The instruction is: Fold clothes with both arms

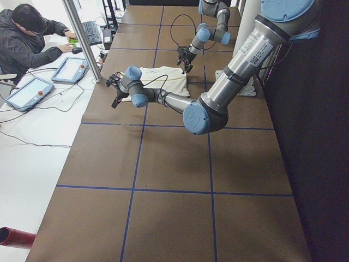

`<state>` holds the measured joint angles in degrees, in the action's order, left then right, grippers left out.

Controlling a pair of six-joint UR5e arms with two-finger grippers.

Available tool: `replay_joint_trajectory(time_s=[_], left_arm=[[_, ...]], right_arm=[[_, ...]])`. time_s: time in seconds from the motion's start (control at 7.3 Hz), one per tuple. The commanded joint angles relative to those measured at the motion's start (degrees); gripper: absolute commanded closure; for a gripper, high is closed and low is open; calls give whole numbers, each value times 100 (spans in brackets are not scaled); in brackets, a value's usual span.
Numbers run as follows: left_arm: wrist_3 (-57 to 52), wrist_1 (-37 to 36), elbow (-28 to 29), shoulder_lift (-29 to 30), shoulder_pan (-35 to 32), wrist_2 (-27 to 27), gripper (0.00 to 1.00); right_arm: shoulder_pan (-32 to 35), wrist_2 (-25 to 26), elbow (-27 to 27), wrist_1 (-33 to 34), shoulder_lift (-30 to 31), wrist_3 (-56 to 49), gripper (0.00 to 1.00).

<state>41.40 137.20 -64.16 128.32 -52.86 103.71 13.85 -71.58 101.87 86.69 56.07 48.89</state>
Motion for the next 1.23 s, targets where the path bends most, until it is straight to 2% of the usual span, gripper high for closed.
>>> replay_joint_trajectory(time_s=[0.0,0.68,1.1], left_arm=[[0,0,0,-18,3,0,0],[0,0,0,-53,3,0,0],[0,0,0,-53,3,0,0]], right_arm=[[-67,30,8,-12,-26,-266,14],[-322,284,-27,-47,27,-328,18],[-322,320,-27,-73,53,-319,42]])
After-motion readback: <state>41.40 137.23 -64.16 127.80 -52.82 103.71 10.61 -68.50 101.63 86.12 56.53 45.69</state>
